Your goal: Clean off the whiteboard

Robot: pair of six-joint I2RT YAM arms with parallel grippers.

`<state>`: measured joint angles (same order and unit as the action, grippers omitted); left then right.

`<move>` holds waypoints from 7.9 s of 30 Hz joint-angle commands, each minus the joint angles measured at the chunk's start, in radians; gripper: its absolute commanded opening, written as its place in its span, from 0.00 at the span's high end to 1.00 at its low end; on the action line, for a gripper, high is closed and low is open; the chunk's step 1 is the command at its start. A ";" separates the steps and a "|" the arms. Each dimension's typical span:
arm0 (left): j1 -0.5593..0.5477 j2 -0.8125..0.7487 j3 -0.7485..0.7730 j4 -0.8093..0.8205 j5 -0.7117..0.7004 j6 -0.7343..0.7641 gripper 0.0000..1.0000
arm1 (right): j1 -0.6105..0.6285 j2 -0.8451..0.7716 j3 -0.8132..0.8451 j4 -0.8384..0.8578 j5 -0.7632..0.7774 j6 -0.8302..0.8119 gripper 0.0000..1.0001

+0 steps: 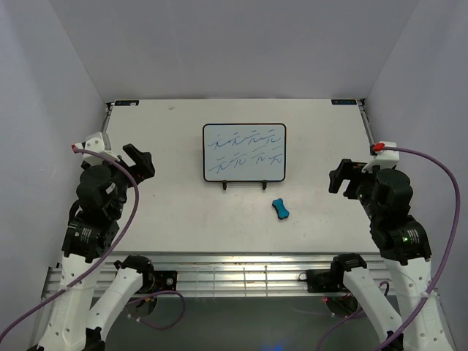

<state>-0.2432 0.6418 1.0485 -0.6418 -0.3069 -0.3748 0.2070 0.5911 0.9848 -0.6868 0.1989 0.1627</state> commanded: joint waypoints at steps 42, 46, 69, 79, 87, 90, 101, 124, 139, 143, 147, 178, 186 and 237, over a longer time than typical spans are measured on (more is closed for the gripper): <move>0.180 1.322 0.002 1.272 1.427 -0.121 0.02 | 0.002 -0.192 -0.224 0.141 -0.533 0.054 0.10; 0.191 1.401 0.025 1.390 1.505 -0.234 0.02 | 0.003 -0.201 -0.204 0.133 -0.530 0.054 0.10; 0.183 1.684 0.116 2.127 1.609 -0.796 0.53 | 0.003 -0.180 -0.167 0.105 -0.538 0.041 0.07; 0.173 1.708 0.145 2.130 1.608 -0.809 0.62 | 0.003 -0.180 -0.175 0.130 -0.559 0.057 0.06; 0.162 1.725 0.148 2.134 1.597 -0.809 0.64 | 0.003 -0.174 -0.173 0.128 -0.559 0.057 0.05; 0.162 1.730 0.145 2.142 1.588 -0.811 0.64 | 0.003 -0.172 -0.173 0.127 -0.558 0.055 0.05; 0.151 1.747 0.160 2.159 1.579 -0.825 0.77 | 0.003 -0.172 -0.173 0.127 -0.555 0.054 0.05; 0.142 1.460 0.090 2.208 1.536 -0.793 1.00 | 0.003 -0.162 -0.215 0.153 -0.561 0.060 0.04; 0.127 1.021 -0.105 1.802 1.359 -0.552 1.00 | 0.005 0.028 -0.268 0.127 -0.427 0.124 0.10; 0.125 0.720 -0.237 1.615 1.286 -0.509 1.00 | 0.005 0.102 -0.340 0.243 -0.519 0.168 0.10; 0.125 0.462 -0.338 1.274 1.115 -0.448 1.00 | 0.005 0.160 -0.394 0.407 -0.572 0.265 0.10; 0.078 -0.079 -0.208 0.013 0.973 -0.084 1.00 | 0.368 0.757 -0.190 0.245 -0.164 0.021 0.32; 0.076 -0.085 -0.266 0.007 0.980 -0.072 1.00 | 0.411 0.861 -0.150 0.299 -0.110 0.005 0.41; 0.076 -0.037 -0.424 0.157 1.091 -0.079 1.00 | 0.985 0.958 0.322 0.624 -0.082 -0.206 0.74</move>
<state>-0.1661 0.6338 0.6220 -0.5583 0.7425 -0.4767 1.1812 1.5417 1.2682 -0.1112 0.1127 0.0063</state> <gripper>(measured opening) 0.146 0.373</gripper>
